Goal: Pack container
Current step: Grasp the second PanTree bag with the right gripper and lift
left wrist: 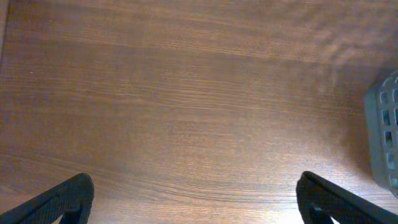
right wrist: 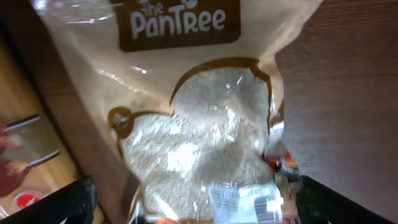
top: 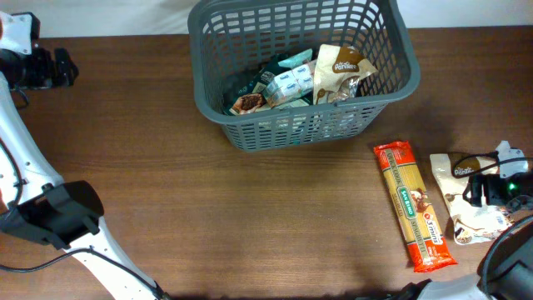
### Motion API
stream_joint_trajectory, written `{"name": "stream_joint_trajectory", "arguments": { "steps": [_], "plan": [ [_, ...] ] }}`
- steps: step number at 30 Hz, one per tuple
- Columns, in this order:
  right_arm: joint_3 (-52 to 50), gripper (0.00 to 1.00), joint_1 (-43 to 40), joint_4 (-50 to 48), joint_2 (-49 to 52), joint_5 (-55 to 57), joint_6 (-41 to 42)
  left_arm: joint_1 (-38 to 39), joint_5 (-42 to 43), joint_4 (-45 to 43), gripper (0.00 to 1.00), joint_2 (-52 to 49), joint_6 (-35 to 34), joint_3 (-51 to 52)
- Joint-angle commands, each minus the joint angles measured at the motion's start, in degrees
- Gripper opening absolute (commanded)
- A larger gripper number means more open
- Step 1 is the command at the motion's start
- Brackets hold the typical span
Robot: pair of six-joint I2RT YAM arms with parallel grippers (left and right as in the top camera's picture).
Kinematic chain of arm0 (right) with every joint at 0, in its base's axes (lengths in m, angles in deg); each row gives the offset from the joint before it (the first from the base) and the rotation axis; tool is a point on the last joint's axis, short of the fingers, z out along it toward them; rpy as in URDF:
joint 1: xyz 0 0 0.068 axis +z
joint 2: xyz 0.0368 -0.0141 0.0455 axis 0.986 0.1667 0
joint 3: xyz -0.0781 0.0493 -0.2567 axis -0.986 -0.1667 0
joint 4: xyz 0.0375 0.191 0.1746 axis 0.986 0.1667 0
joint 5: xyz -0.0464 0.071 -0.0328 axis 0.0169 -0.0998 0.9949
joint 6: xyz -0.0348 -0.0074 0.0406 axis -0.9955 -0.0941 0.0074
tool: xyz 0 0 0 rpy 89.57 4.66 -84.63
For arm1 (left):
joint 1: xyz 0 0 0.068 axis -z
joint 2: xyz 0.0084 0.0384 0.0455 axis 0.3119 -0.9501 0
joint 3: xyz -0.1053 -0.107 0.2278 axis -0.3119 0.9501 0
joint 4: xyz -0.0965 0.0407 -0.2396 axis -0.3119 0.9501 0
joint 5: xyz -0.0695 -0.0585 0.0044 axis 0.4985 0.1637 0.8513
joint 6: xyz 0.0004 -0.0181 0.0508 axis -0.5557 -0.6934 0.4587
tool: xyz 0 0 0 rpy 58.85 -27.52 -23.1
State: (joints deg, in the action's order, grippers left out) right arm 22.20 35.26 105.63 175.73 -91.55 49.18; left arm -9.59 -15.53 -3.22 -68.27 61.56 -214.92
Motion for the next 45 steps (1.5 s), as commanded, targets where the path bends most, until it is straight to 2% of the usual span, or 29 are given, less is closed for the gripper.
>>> {"name": "stream_joint_trajectory", "arguments": {
  "steps": [1, 18, 20, 22, 23, 27, 28, 33, 38, 41, 45],
  "plan": [
    [-0.50, 0.99, -0.26, -1.07, 2.64, -1.38, -0.72, -0.09, 0.66, 0.68, 0.99, 0.44, 0.90, -0.09],
    [-0.50, 1.00, -0.26, -6.80, 14.38, -1.40, -3.19, -0.09, 0.68, 2.97, 0.99, 0.44, 0.87, -0.09],
    [-0.52, 0.97, -0.28, -7.45, 15.58, -1.36, -3.19, -0.09, 0.68, 3.13, 0.99, 0.44, 0.85, -0.09],
    [-0.55, 0.93, -0.35, -7.93, 16.63, -1.49, -3.19, -0.09, 0.68, 3.26, 0.99, 0.44, 0.79, -0.09],
    [-0.55, 0.84, -0.37, -8.26, 17.14, -1.57, -3.17, -0.09, 0.70, 3.26, 0.99, 0.44, 0.68, -0.09],
    [-0.57, 0.31, -0.35, -8.96, 18.32, -2.14, -3.13, -0.09, 0.68, 3.23, 0.99, 0.44, 0.66, -0.09],
    [-0.57, 0.05, -0.35, -9.16, 18.38, -2.71, -3.10, -0.09, 0.68, 3.23, 0.99, 0.44, 0.68, -0.09],
    [-0.52, 0.04, -0.35, -10.29, 18.36, -3.63, -0.59, -0.09, 0.68, 3.21, 0.99, 0.44, 0.68, -0.09],
    [2.16, 0.03, -0.11, -10.49, 18.27, -12.02, 4.52, -0.09, 0.68, 3.21, 0.99, 0.44, 0.68, -0.09],
    [7.63, 0.04, 0.20, -10.40, 17.99, -12.33, 11.26, -0.09, 0.66, 3.13, 0.99, 0.44, 0.68, -0.09],
    [19.47, 0.04, 1.44, -6.19, 17.11, -15.58, 11.74, -0.11, 0.66, 2.78, 0.99, 0.44, 0.72, -0.09]
  ]
}}
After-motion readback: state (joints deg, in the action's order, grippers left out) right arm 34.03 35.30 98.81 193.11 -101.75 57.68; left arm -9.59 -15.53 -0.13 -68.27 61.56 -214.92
